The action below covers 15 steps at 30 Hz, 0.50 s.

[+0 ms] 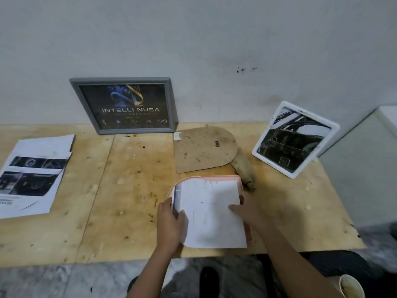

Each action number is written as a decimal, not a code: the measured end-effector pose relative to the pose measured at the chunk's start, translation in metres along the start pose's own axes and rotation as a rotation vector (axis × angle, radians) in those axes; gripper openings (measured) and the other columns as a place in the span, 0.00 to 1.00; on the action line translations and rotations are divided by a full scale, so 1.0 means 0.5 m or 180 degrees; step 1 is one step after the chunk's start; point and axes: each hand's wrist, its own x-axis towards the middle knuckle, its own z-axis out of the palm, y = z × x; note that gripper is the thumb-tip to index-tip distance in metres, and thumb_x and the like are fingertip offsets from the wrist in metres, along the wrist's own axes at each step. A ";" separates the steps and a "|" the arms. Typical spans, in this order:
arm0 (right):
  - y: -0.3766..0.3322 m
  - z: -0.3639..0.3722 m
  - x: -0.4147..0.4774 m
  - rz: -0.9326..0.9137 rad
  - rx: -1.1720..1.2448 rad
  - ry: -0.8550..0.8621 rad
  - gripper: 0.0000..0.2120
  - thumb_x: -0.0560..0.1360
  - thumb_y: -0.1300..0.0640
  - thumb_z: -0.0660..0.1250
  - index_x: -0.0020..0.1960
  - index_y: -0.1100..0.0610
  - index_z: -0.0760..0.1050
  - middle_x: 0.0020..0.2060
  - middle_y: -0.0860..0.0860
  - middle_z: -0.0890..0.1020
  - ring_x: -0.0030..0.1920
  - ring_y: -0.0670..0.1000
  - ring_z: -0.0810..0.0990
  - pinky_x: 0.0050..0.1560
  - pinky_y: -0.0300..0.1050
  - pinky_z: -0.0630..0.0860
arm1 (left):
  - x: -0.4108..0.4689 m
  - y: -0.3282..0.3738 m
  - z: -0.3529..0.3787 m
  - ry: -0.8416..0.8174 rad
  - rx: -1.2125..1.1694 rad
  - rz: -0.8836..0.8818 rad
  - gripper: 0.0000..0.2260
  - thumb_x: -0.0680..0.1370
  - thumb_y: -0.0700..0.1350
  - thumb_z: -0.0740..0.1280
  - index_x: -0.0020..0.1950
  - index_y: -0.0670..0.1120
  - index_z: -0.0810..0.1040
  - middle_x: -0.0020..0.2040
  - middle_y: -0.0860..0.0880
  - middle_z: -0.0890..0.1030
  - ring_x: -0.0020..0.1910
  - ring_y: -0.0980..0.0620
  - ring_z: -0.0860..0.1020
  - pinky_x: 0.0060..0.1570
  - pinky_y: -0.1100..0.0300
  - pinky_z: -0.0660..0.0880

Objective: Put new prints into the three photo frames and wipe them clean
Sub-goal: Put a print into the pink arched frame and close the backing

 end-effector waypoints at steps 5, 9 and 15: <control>0.007 0.025 0.008 -0.0120 -0.0323 0.0538 0.22 0.74 0.57 0.67 0.65 0.57 0.63 0.58 0.52 0.75 0.54 0.51 0.75 0.47 0.40 0.72 | -0.002 -0.009 0.008 0.0000 0.0811 -0.0012 0.22 0.73 0.44 0.69 0.65 0.41 0.70 0.52 0.43 0.72 0.50 0.46 0.70 0.48 0.55 0.70; 0.013 0.031 0.025 -0.0137 -0.0635 0.0776 0.22 0.74 0.56 0.67 0.65 0.57 0.65 0.58 0.53 0.73 0.54 0.51 0.74 0.47 0.41 0.71 | 0.008 -0.007 0.009 -0.0089 0.1295 -0.0042 0.22 0.75 0.48 0.66 0.68 0.46 0.67 0.61 0.42 0.68 0.59 0.42 0.67 0.56 0.49 0.68; 0.020 0.036 0.030 -0.0148 -0.1110 0.0957 0.21 0.74 0.52 0.67 0.64 0.56 0.67 0.57 0.52 0.70 0.53 0.49 0.71 0.49 0.39 0.71 | 0.015 -0.016 0.014 0.0018 0.1178 -0.0068 0.24 0.75 0.49 0.67 0.69 0.46 0.67 0.65 0.41 0.66 0.63 0.41 0.64 0.59 0.48 0.66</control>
